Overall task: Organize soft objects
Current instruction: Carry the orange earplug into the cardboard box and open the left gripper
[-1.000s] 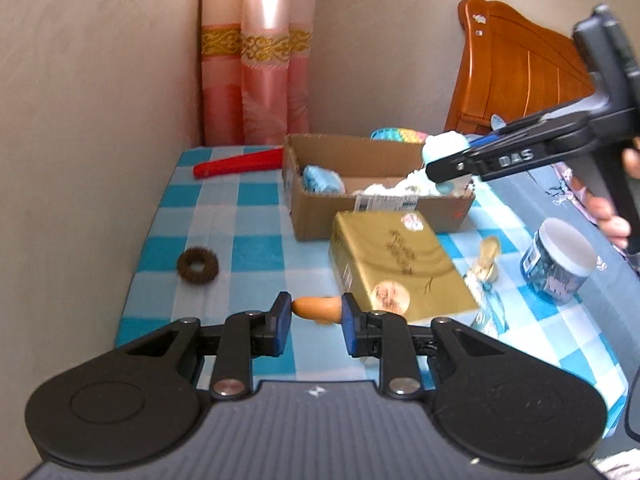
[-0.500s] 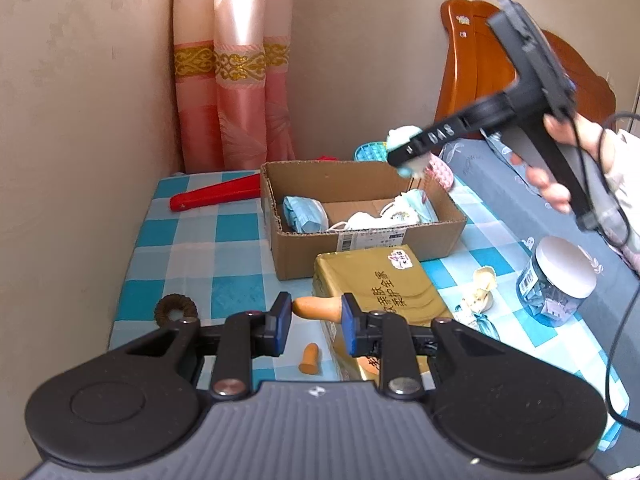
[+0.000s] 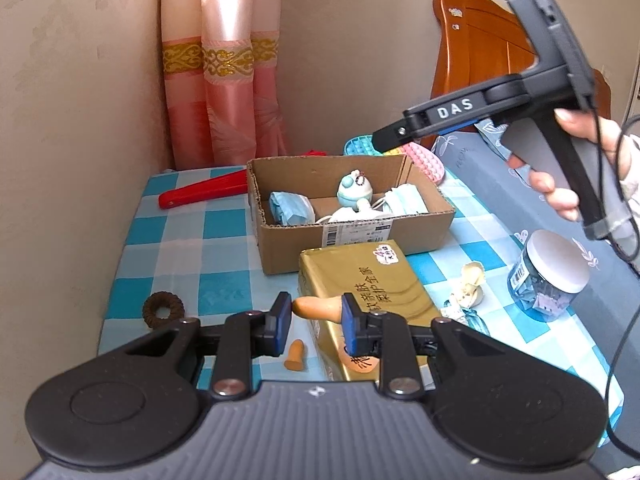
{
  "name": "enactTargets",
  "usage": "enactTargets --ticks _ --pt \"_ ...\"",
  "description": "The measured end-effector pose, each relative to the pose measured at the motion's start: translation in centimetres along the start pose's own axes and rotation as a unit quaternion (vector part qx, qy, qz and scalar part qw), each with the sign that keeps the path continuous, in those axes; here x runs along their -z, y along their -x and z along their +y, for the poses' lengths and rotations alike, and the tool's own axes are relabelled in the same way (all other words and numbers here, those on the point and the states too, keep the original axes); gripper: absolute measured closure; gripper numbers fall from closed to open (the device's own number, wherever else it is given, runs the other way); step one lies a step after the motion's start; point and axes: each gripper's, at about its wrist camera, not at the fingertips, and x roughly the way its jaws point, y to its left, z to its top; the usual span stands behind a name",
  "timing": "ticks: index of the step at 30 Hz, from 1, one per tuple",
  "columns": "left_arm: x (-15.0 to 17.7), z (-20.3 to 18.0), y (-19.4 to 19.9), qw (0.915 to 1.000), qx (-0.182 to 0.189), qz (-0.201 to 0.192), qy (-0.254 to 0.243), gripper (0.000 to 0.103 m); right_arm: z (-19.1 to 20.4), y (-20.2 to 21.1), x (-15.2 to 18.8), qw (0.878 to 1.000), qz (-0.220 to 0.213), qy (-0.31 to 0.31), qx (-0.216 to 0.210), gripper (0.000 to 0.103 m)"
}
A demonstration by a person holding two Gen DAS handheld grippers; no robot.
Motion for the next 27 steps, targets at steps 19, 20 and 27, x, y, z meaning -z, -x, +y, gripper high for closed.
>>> enactTargets --ticks 19,20,27 --pt "-5.8 -1.2 -3.9 0.9988 -0.012 -0.001 -0.048 0.078 3.3 7.2 11.2 0.998 0.004 -0.028 0.059 0.000" --pt "-6.4 -1.3 -4.4 0.9986 -0.013 0.000 -0.050 0.078 3.2 7.4 11.6 0.998 0.002 -0.038 0.059 0.000" --pt "-10.5 -2.3 -8.4 0.9975 -0.007 0.013 -0.069 0.078 3.8 9.1 13.2 0.997 -0.008 -0.037 0.062 0.000"
